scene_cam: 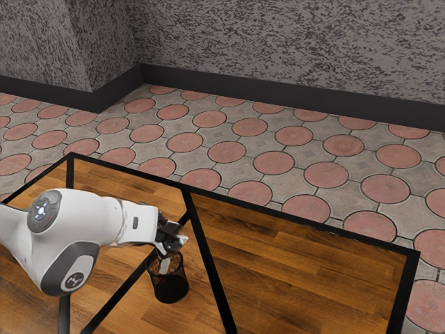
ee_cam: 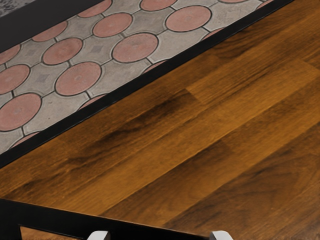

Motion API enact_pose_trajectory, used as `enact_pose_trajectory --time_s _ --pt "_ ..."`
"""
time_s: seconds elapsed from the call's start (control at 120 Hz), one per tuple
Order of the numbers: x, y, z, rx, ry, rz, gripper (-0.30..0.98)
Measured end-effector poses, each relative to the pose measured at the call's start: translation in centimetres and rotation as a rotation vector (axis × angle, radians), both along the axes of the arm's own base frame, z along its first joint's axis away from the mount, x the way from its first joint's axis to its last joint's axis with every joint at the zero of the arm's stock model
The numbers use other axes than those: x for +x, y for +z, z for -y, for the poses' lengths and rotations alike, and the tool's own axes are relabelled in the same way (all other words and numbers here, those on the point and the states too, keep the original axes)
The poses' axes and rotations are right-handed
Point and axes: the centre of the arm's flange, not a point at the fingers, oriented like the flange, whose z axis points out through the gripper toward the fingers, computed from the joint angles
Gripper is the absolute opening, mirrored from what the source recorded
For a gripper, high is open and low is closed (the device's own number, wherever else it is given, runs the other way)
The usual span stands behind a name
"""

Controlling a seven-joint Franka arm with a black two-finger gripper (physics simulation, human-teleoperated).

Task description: Put the marker into the pen holder.

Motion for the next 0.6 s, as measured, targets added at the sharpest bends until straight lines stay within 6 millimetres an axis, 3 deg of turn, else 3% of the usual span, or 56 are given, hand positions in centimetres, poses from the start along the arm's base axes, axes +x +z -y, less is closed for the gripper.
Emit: enact_pose_trajectory --time_s 0.1,0.167,0.2,0.233,0.317,0.375,0.425,0.475,0.6 --pt "0.1 0.2 0.1 -0.001 0.001 0.002 0.38" --pt "2.0 2.5 0.5 -0.008 0.007 0.014 0.46" --pt "4.5 5.2 1.2 -0.014 0.013 0.011 0.49" --pt "8.2 7.8 1.3 -0.038 0.044 -0.027 0.52" --pt "19.8 15.6 2.2 -0.067 0.073 -0.15 0.58" --pt "24.0 20.9 1.9 -0.059 0.084 -0.217 0.6" --pt "25.1 23.0 -0.1 -0.038 0.123 -0.305 0.62" --pt "24.6 24.3 -3.0 -0.021 0.176 -0.391 0.63" --pt "22.7 25.0 -10.1 -0.009 0.32 -0.573 0.66"
